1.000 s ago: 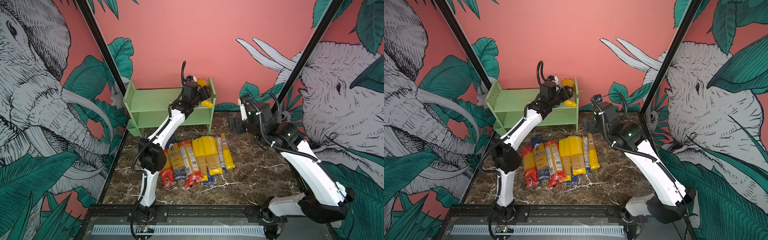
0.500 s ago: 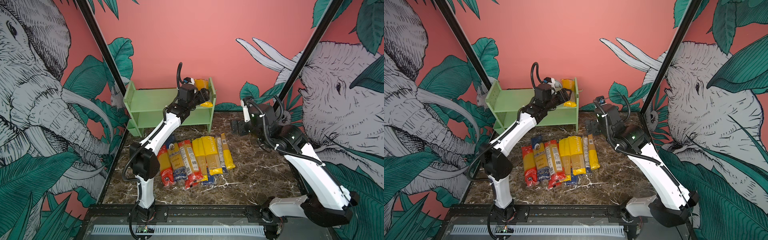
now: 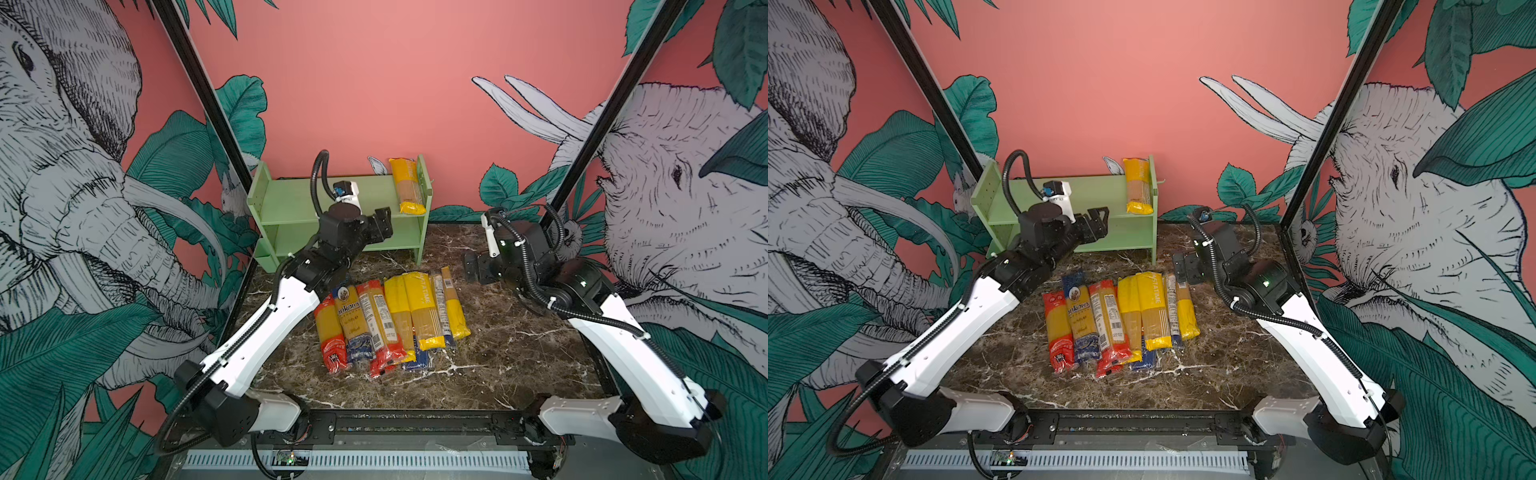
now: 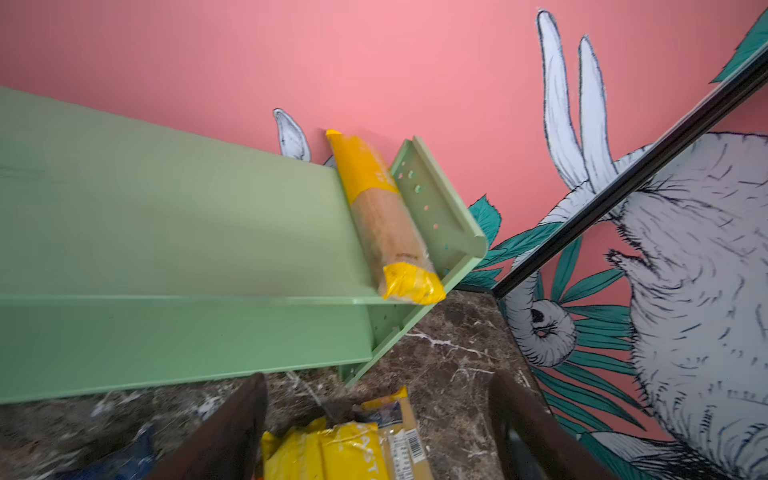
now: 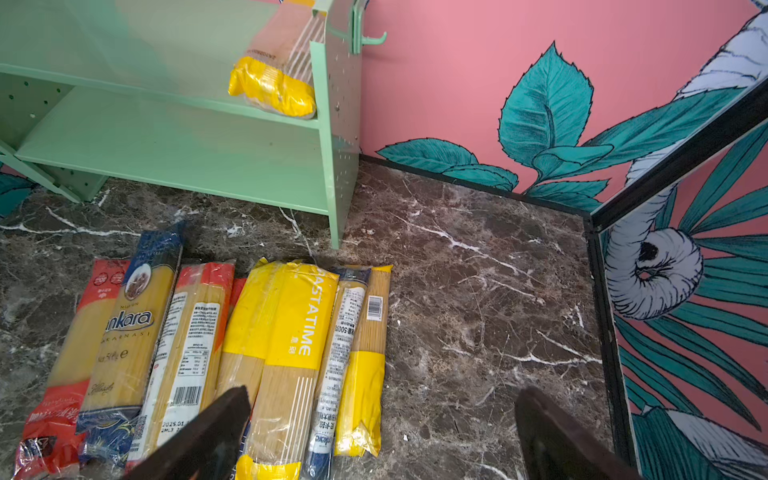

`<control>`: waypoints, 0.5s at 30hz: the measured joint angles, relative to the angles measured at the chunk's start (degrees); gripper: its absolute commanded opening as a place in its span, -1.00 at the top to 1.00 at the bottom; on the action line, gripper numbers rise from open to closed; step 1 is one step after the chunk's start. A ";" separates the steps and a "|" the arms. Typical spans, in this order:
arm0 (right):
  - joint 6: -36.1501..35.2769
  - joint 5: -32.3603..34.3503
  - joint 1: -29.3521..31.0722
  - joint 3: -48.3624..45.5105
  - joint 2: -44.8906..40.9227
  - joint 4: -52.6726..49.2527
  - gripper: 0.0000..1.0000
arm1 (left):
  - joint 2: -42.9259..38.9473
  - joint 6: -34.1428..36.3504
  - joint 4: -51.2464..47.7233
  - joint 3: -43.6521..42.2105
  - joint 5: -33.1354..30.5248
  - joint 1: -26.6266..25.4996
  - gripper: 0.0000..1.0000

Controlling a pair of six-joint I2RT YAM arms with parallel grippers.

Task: Place and organize the pasta boxes and bags onto the shelf
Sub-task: 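Open the left gripper and withdraw it toward the pasta row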

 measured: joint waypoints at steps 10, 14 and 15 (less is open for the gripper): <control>3.10 2.78 6.43 -5.11 -0.52 -0.83 -0.98 | -16.39 -2.80 -6.71 -24.61 -4.48 0.00 -0.68; 5.05 2.73 9.73 -7.93 -0.57 -0.57 -0.98 | -20.50 -6.86 -8.00 -33.20 -3.21 0.00 -0.68; 5.62 2.64 10.47 -8.87 -0.57 -0.52 -0.98 | -21.14 -7.98 -8.11 -35.19 -2.84 -0.02 -0.68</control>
